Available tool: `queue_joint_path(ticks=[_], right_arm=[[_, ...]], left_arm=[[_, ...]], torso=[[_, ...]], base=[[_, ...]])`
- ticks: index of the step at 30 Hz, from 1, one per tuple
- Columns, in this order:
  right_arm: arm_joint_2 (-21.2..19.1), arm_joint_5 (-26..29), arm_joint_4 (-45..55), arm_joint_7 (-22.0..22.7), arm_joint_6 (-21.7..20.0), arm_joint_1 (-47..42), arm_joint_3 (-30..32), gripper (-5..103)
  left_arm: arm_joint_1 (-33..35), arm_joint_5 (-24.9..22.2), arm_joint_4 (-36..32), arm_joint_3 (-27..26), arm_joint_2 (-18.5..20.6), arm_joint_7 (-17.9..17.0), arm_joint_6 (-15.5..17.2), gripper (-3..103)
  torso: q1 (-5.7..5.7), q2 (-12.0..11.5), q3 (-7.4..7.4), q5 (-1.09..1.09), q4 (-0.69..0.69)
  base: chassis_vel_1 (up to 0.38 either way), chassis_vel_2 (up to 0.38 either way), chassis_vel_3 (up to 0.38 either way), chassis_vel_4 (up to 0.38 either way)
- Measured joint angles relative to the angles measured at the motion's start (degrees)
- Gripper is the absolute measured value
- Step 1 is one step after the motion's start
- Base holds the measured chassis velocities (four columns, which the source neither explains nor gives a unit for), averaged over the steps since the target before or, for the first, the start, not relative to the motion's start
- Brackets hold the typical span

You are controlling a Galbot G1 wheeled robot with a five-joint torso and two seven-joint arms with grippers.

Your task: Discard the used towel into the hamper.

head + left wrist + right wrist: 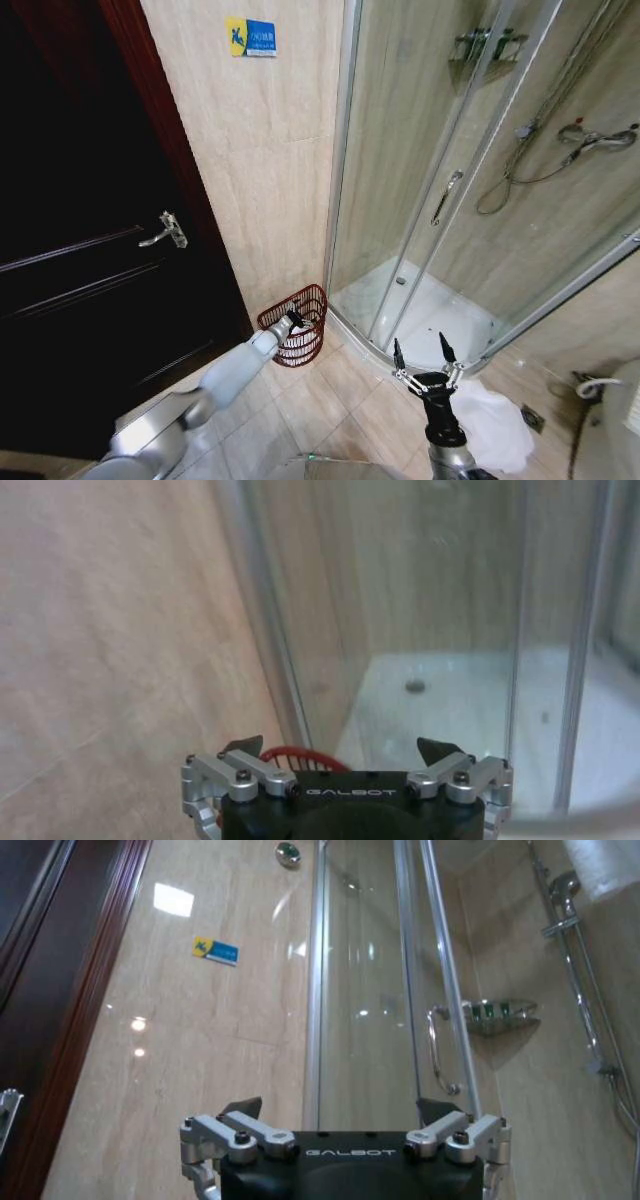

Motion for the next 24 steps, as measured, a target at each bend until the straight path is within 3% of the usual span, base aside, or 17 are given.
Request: queue_joint_path(ticks=[7, 13, 19, 24], right_arm=[[0.0, -0.6, 0.9, 0.1, 0.0, 0.0, -0.2, 100], [0.0, -1.6, 1.7, 0.1, 0.0, -0.4, -0.3, 100], [0.0, -2.6, 2.5, 0.3, 0.0, -0.6, -0.6, 100], [0.0, -4.8, 3.0, 2.3, 0.0, 0.1, -0.9, 100]], left_arm=[[8.2, -4.3, -11.8, -7.6, 4.7, -0.6, 4.4, 100], [14.9, -6.7, -19.0, -13.8, 6.1, -1.2, 7.0, 100], [24.7, -6.2, -25.9, -23.9, 3.8, -1.4, 8.0, 100], [30.2, -2.0, -29.2, -31.5, -0.3, -2.5, 7.8, 100]], torso=[[0.0, 0.0, 0.0, 0.01, 0.02], [0.0, 0.0, 0.0, 0.0, 0.01], [0.0, 0.0, 0.01, -0.01, 0.02], [0.0, 0.0, 0.0, 0.01, 0.01]], base=[[0.0, 0.0, 0.0, 0.0], [0.0, 0.0, 0.0, 0.0], [0.0, 0.0, 0.0, 0.0], [0.0, 0.0, 0.0, 0.0]])
